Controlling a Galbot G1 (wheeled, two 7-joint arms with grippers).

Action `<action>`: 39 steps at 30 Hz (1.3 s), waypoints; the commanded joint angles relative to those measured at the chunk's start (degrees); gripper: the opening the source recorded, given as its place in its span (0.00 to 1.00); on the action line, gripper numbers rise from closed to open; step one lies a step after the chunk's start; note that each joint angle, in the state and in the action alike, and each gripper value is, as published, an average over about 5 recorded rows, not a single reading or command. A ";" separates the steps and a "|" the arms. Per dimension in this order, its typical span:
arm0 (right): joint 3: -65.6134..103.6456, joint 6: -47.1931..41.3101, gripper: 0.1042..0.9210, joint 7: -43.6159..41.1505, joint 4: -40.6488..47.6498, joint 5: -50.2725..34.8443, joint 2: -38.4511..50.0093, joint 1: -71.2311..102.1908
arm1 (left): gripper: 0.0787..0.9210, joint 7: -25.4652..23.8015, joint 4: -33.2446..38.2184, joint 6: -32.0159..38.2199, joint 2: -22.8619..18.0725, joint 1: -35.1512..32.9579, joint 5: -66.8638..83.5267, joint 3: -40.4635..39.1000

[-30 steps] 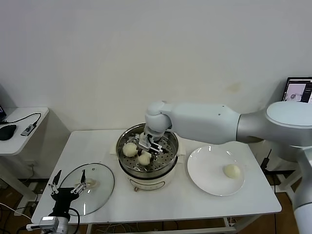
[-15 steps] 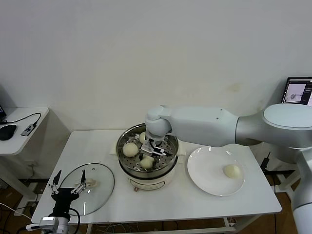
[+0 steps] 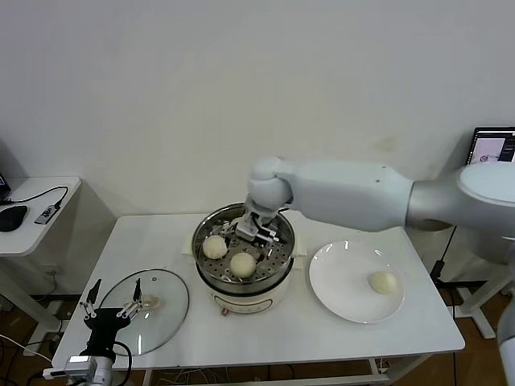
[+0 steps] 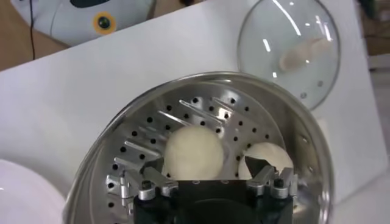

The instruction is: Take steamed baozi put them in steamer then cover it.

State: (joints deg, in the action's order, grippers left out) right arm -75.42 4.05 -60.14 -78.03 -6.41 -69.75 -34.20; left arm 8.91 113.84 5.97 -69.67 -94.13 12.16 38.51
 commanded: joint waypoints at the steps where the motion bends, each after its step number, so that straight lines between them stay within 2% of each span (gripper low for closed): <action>1: 3.37 -22.62 0.88 -2.59 -3.17 -5.33 11.92 -3.16 | 0.88 -0.04 0.10 -0.05 0.24 0.01 -0.05 -0.02; 5: 4.64 -29.30 0.88 -1.71 -5.16 -8.10 18.87 -2.16 | 0.88 -0.05 0.13 -0.01 0.43 0.06 -0.02 -0.04; 8: 5.58 -30.66 0.88 -1.49 -6.54 -7.28 24.05 -0.15 | 0.88 -0.07 0.16 -0.02 0.53 0.14 -0.04 -0.23; 14: 8.85 -28.64 0.88 -2.09 -7.52 -1.55 34.31 6.86 | 0.88 -0.13 0.17 -0.13 0.71 0.30 -0.21 -0.86; 19: 11.65 -25.09 0.88 -2.81 -6.53 4.17 39.33 12.37 | 0.88 -0.15 -0.02 -0.22 0.81 0.53 -0.41 -1.26; 27: 20.86 -21.30 0.88 -2.39 -3.63 10.60 41.45 24.09 | 0.88 -0.13 -0.12 -0.19 0.77 0.19 -0.66 -1.35; 39: 29.06 -21.05 0.88 -1.70 2.90 15.06 37.75 37.31 | 0.88 -0.12 -0.16 -0.34 0.65 0.02 -1.01 -1.35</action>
State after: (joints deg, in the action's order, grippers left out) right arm -53.36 -17.61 -61.91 -79.04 4.35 -32.66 -8.17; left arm 8.79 113.63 5.75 -69.03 -94.18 11.21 37.20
